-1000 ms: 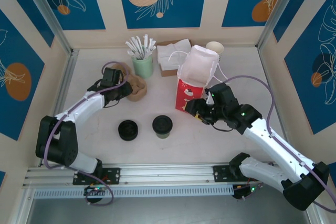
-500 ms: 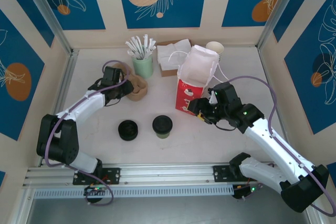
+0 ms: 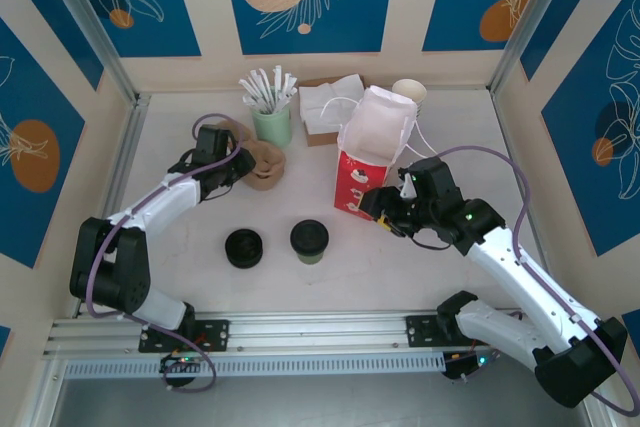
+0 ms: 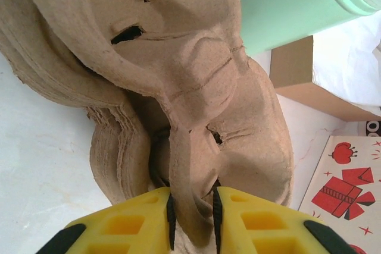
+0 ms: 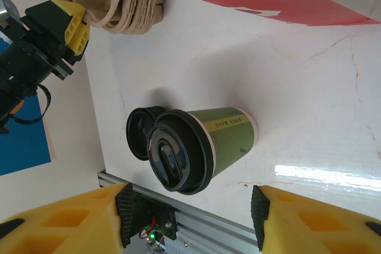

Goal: Pack the takeout coffee

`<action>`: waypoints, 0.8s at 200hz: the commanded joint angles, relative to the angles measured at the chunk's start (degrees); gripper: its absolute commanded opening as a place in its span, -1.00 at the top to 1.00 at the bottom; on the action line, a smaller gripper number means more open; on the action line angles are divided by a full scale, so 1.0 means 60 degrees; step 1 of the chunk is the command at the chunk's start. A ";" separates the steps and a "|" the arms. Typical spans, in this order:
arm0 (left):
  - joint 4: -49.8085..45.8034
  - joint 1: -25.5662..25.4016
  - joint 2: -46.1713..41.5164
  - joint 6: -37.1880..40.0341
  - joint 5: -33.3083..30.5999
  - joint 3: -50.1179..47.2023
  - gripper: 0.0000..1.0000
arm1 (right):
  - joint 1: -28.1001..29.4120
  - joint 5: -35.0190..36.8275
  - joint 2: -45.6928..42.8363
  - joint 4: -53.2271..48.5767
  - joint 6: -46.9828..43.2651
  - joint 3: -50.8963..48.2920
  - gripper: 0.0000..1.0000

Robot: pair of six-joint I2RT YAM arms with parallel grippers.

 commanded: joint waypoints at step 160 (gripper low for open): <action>0.0165 0.0127 -0.1193 -0.0709 -0.0066 0.0096 0.82 | -0.0331 -0.0355 -0.0217 -0.0298 -0.0324 -0.0125 -0.14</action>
